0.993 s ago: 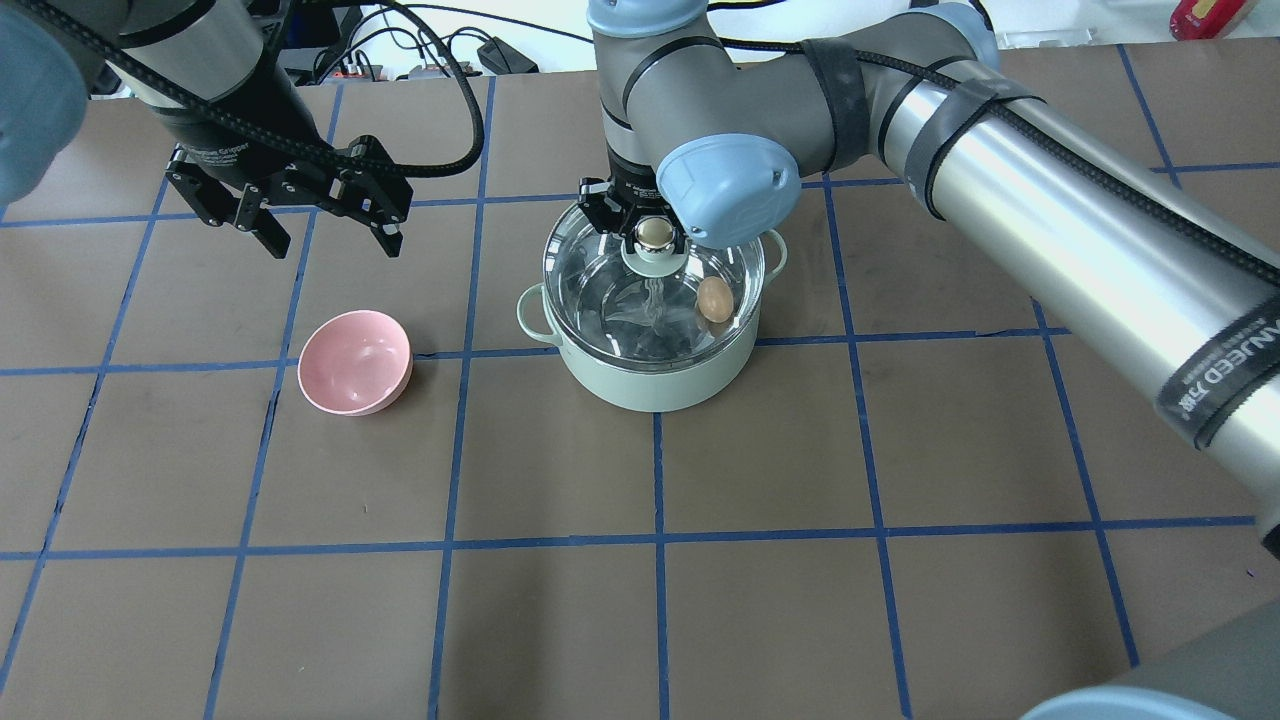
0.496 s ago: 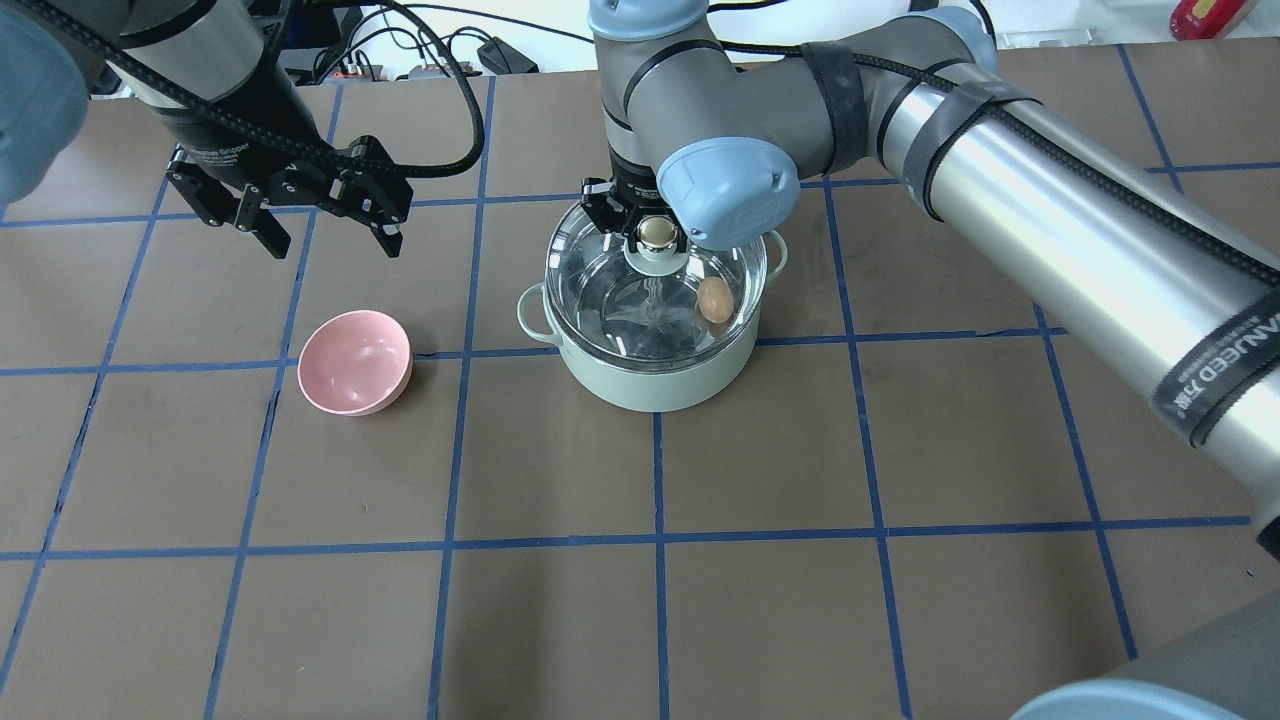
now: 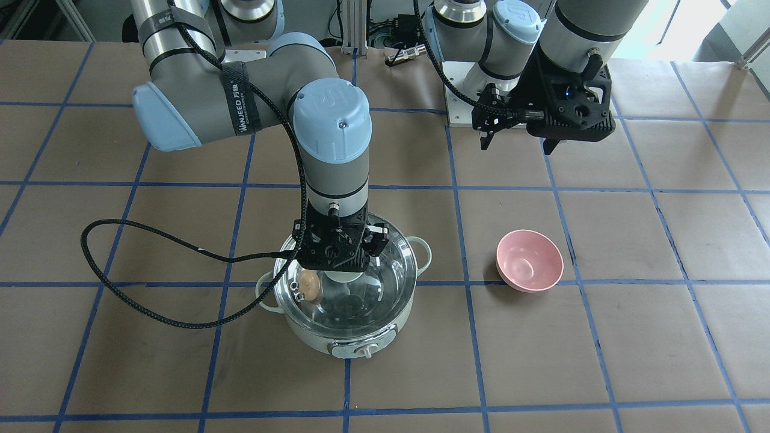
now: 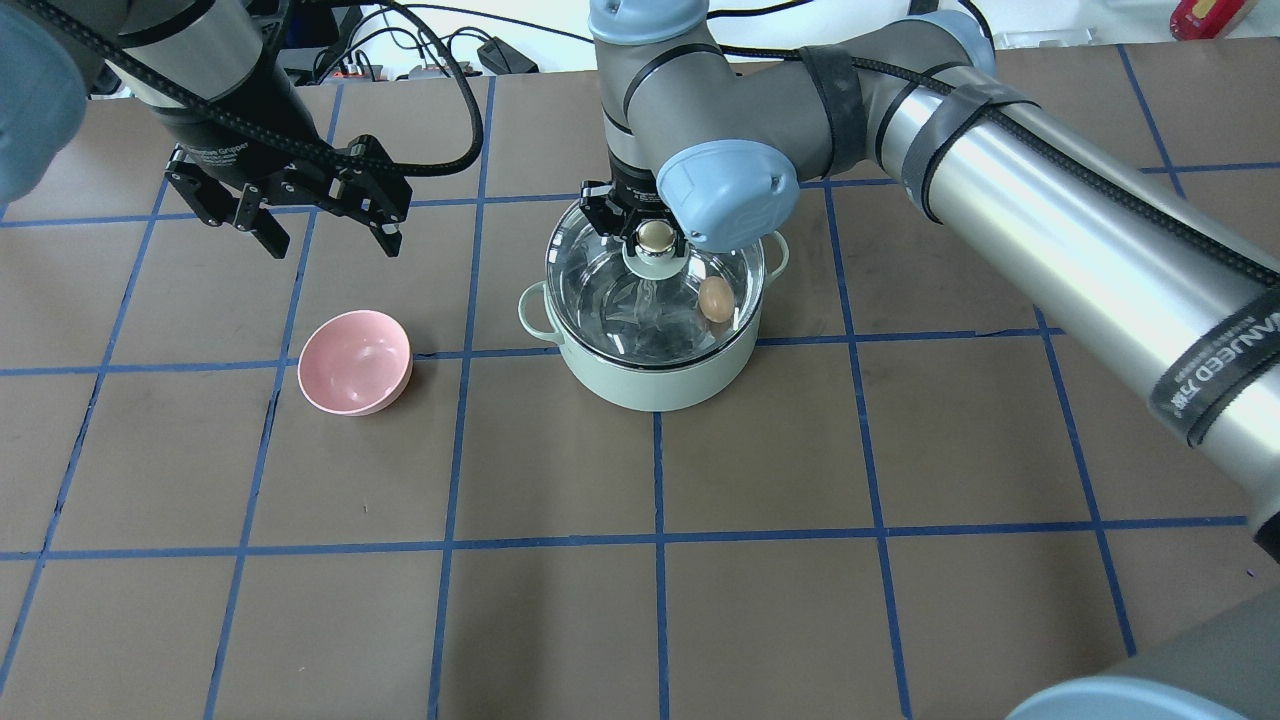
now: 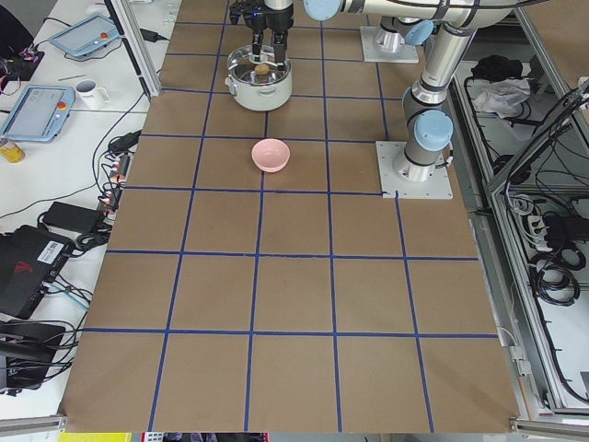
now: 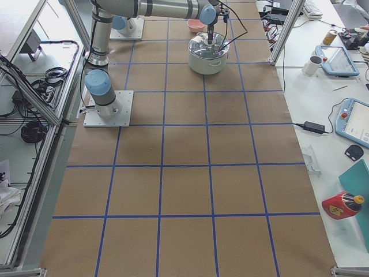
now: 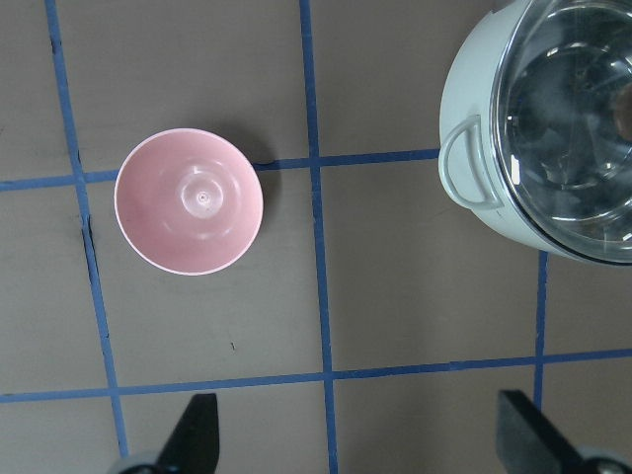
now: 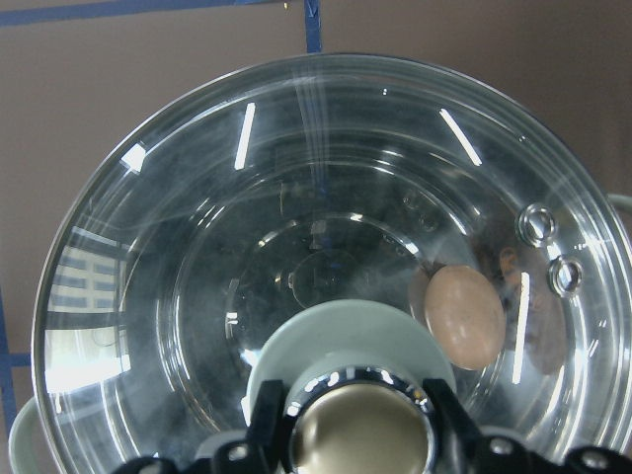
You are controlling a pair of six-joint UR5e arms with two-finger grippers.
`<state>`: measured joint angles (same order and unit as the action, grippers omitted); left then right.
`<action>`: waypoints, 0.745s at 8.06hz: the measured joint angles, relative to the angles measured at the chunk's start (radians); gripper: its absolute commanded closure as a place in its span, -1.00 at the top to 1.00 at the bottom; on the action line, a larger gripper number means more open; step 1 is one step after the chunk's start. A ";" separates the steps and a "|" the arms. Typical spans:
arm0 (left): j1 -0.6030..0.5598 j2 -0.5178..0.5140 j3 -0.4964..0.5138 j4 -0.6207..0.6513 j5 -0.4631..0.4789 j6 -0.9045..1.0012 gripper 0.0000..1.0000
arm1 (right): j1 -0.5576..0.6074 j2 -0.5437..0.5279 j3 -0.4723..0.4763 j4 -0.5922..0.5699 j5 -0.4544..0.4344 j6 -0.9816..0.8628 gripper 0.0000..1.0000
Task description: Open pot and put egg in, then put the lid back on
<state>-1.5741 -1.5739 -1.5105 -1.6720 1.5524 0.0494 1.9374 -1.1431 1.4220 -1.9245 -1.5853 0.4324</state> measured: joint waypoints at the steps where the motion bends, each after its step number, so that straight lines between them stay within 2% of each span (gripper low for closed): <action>1: 0.000 0.000 0.001 0.000 0.000 0.000 1.00 | 0.000 0.000 0.001 0.001 0.002 0.002 -1.00; 6: 0.000 0.000 0.001 0.000 0.000 -0.003 1.00 | 0.000 -0.003 0.000 0.019 -0.002 0.000 -1.00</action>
<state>-1.5739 -1.5739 -1.5094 -1.6721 1.5524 0.0461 1.9374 -1.1456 1.4221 -1.9055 -1.5874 0.4326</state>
